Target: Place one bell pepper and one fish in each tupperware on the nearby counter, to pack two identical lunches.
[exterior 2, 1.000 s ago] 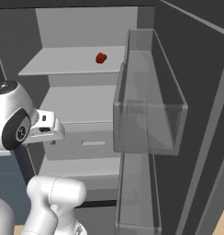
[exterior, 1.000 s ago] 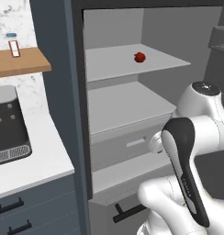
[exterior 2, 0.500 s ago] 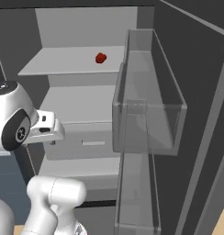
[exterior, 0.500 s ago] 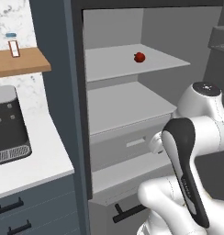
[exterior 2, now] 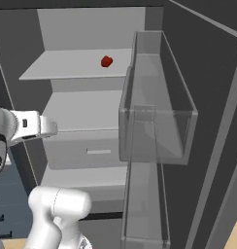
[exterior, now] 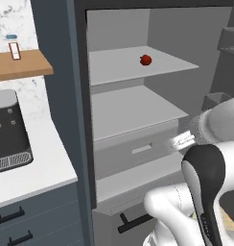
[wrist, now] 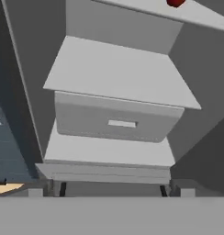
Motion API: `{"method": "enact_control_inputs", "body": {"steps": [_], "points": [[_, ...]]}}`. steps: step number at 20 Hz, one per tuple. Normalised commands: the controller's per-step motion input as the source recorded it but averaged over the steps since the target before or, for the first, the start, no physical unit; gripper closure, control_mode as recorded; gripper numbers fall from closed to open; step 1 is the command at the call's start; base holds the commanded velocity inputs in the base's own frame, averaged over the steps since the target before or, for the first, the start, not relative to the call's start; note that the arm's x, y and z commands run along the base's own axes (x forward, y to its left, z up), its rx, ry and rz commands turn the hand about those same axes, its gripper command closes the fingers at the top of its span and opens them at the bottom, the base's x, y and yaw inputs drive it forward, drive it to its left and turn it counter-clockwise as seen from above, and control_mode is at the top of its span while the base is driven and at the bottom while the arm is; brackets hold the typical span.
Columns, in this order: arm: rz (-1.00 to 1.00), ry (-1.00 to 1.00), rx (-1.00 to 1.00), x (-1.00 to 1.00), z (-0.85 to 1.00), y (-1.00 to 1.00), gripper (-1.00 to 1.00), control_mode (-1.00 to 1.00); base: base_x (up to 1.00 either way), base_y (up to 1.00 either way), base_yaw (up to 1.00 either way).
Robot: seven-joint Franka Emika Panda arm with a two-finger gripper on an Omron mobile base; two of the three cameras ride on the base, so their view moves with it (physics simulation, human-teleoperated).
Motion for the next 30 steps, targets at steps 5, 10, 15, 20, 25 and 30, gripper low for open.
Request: {"method": "enact_control_inputs", "body": {"steps": [5,10,15,20,25,30], "points": [[-0.09,-0.4,0.08,0.25,0.96,-0.12,-1.0,-1.0,0.0,0.0,0.0],[-0.21,-0.12,0.19,0.69,0.74,-0.15,-1.0,-1.0,0.0,0.0,0.0],[-0.21,0.09,0.22,0.98,0.78,-0.06,-1.0,-1.0,0.0,0.0,0.0],[-0.07,0.25,0.21,1.0,0.34,-0.08,-1.0,-1.0,0.0,0.0,0.0],[-0.01,0.05,0.13,0.89,-0.43,-0.27,-1.0,-1.0,0.0,0.0,0.0],[0.0,-0.08,0.01,0.85,-0.59,-0.02,-1.0,-1.0,0.0,0.0,0.0]]}}
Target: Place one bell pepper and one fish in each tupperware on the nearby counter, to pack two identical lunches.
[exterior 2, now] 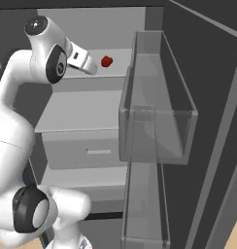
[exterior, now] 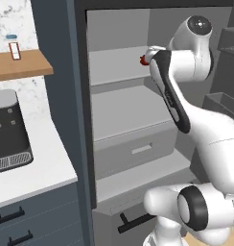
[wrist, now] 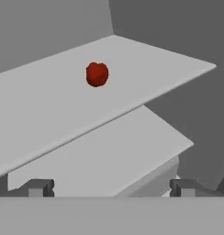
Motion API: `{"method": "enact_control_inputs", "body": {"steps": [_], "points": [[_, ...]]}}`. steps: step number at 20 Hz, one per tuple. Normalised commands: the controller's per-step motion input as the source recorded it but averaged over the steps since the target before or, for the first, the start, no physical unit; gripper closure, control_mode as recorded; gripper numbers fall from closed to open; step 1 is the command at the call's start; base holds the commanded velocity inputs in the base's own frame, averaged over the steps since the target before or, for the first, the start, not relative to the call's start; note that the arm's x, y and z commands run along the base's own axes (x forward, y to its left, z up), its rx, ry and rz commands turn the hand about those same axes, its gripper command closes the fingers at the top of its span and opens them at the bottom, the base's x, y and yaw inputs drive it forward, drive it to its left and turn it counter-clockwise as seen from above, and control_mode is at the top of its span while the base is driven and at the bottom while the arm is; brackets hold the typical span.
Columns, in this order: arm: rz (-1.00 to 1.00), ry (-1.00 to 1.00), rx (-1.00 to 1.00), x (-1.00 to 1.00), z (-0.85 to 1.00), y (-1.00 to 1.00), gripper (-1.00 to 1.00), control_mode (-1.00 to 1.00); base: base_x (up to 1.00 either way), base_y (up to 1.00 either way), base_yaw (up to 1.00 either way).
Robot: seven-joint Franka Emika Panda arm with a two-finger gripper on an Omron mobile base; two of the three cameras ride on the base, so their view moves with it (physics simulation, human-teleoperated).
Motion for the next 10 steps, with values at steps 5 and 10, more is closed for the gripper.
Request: {"method": "enact_control_inputs", "body": {"steps": [5,10], "points": [[0.06,-0.01,-0.03,1.0,-0.09,-0.03,-1.0,-1.0,0.0,0.0,0.0],[0.08,0.07,-0.02,0.64,0.28,-0.23,-1.0,-1.0,0.0,0.0,0.0]]}}
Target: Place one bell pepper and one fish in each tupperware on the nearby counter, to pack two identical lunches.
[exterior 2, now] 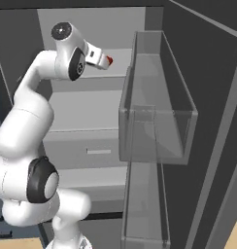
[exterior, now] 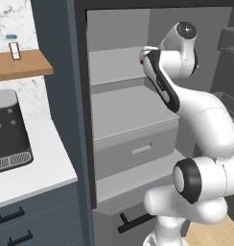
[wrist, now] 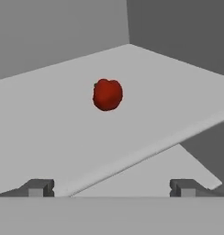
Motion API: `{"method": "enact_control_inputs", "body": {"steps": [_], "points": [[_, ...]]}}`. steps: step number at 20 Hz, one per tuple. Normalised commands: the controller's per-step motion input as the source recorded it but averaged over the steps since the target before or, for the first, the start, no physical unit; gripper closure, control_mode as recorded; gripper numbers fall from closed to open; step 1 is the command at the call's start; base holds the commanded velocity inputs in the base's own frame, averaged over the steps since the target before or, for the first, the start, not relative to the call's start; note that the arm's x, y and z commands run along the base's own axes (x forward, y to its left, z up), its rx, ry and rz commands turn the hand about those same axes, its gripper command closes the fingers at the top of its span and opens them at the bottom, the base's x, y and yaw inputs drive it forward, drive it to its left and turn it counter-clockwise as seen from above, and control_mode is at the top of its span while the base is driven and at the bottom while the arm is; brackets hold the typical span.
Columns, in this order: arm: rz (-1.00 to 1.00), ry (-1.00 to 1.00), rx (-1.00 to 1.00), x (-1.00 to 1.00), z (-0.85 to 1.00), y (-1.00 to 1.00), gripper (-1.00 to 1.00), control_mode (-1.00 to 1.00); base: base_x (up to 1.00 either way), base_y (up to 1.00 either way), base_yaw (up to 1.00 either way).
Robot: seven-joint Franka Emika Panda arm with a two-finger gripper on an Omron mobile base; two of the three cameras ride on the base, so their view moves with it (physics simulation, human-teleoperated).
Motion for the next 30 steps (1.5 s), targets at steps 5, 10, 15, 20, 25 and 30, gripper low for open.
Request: {"method": "enact_control_inputs", "body": {"steps": [5,10,15,20,25,30], "points": [[0.08,0.13,-0.09,0.57,0.08,-0.1,-1.0,-1.0,0.0,0.0,0.0],[0.05,0.05,-0.02,0.5,-0.1,-0.01,-1.0,-1.0,0.0,0.0,0.0],[0.0,0.0,0.0,0.37,-0.09,0.0,-1.0,-1.0,0.0,0.0,0.0],[0.0,0.0,0.0,0.0,-0.29,0.0,-1.0,-1.0,0.0,0.0,0.0],[0.0,-0.02,0.0,0.08,-0.34,0.0,-1.0,-1.0,0.0,0.0,0.0],[0.0,-0.01,0.0,0.48,-0.15,0.0,-1.0,-1.0,0.0,0.0,0.0]]}}
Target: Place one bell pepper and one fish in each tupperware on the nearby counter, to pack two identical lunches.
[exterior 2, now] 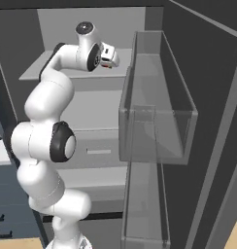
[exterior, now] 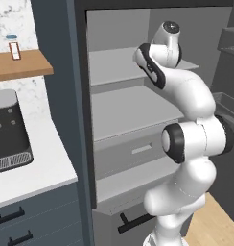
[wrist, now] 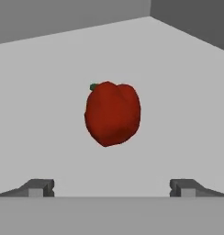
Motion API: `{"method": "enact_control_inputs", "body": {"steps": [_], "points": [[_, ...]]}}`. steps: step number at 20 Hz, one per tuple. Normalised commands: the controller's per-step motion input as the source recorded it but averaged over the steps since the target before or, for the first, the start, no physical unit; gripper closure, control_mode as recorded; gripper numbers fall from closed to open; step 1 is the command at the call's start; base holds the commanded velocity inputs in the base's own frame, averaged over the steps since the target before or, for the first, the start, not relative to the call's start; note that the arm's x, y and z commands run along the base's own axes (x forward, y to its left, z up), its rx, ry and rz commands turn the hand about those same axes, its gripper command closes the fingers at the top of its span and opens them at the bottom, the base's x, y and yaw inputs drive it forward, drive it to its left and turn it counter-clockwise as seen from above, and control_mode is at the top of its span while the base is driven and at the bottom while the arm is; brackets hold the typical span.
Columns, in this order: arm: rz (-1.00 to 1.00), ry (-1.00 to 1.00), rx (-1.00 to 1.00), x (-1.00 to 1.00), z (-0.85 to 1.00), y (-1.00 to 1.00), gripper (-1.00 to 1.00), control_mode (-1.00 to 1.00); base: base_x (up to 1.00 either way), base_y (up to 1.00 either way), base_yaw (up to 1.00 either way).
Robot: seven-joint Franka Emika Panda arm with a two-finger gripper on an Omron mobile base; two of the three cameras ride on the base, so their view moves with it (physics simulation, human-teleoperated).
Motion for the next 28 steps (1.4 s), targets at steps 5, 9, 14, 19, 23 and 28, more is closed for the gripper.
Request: {"method": "enact_control_inputs", "body": {"steps": [5,9,14,19,23,28], "points": [[0.0,0.0,0.0,0.53,0.0,0.0,-1.0,-1.0,0.0,0.0,0.0],[0.0,0.0,0.0,0.42,0.0,0.0,-1.0,-1.0,0.0,0.0,0.0],[0.0,0.0,0.0,0.3,0.0,0.0,-1.0,-1.0,0.0,0.0,0.0],[0.0,0.0,0.0,0.15,0.0,0.0,-1.0,-1.0,0.0,0.0,0.0],[0.0,0.0,0.0,0.0,0.0,0.0,-1.0,-1.0,0.0,0.0,0.0],[0.0,0.02,0.01,-0.02,-0.18,-0.01,-1.0,-1.0,0.0,0.0,0.0]]}}
